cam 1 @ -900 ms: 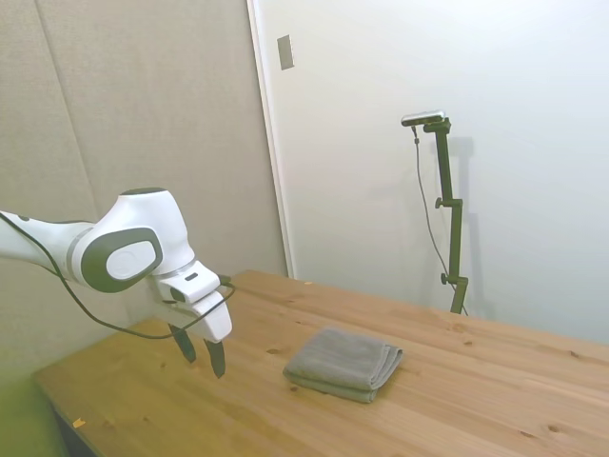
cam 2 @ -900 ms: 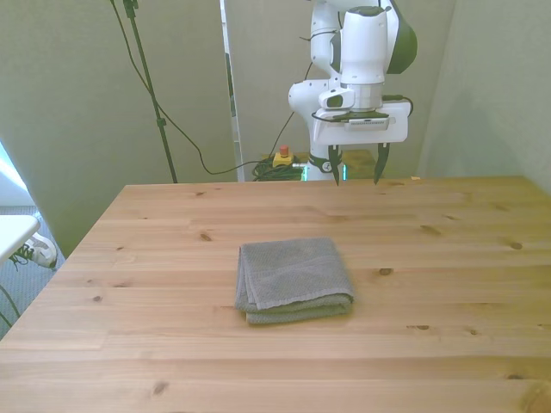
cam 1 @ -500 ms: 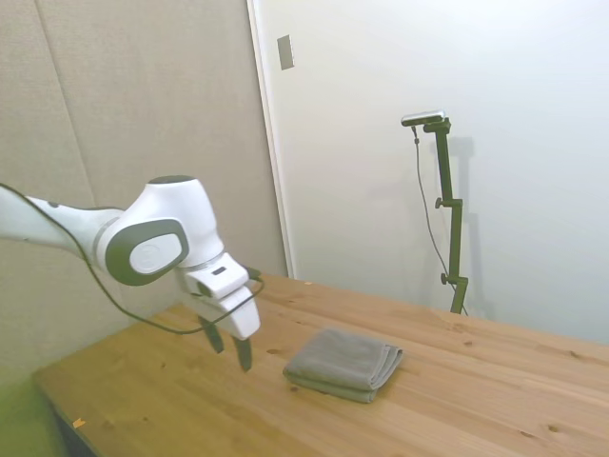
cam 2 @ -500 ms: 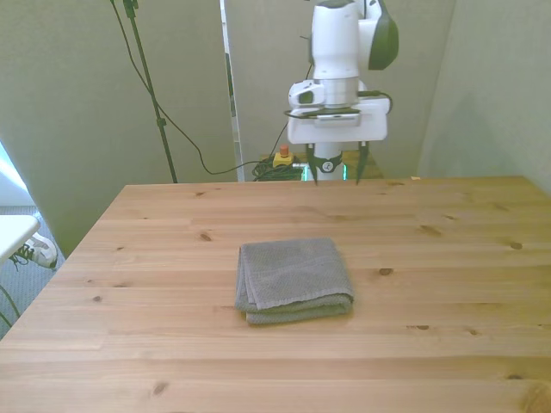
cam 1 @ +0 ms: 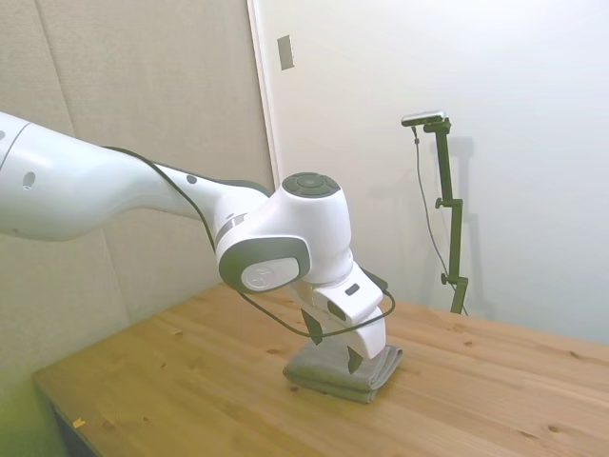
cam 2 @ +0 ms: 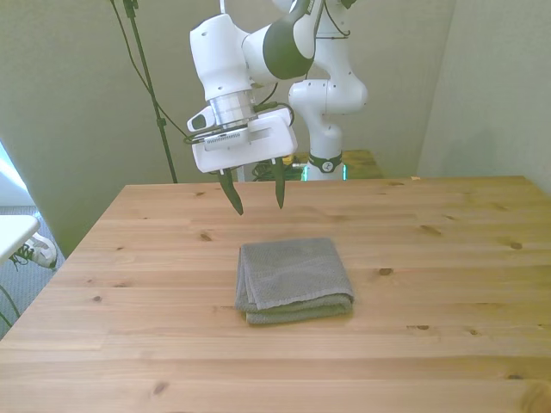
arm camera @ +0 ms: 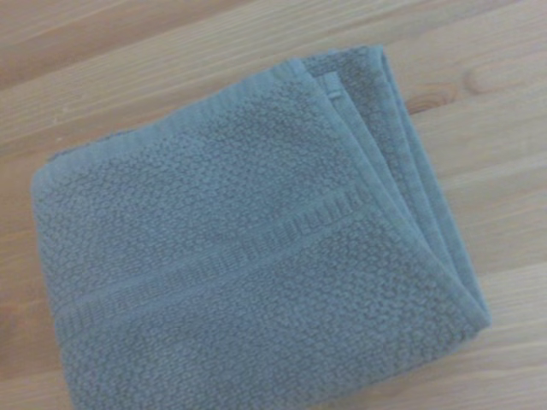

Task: Unfold the towel

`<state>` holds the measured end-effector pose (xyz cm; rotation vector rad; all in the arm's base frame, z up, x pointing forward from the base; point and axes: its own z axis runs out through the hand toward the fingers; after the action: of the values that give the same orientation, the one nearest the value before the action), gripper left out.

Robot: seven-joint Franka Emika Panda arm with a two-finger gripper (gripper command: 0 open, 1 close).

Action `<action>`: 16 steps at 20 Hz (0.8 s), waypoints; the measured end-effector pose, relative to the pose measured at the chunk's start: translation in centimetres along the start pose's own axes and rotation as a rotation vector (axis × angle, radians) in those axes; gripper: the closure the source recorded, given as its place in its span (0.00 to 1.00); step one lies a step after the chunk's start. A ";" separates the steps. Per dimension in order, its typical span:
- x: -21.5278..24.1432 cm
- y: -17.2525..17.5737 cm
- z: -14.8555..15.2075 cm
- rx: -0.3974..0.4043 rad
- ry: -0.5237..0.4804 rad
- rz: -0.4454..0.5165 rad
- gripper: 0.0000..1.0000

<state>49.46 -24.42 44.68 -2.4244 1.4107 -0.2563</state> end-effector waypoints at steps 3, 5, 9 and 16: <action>0.2 0.1 0.2 -0.002 -0.001 0.007 0.00; 1.3 0.5 0.4 0.001 0.006 0.030 0.00; 4.5 1.8 2.6 0.012 -0.007 0.102 0.00; 5.4 -0.4 7.0 0.051 -0.086 0.108 1.00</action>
<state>54.62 -27.66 38.27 -2.2815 1.4735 -0.1580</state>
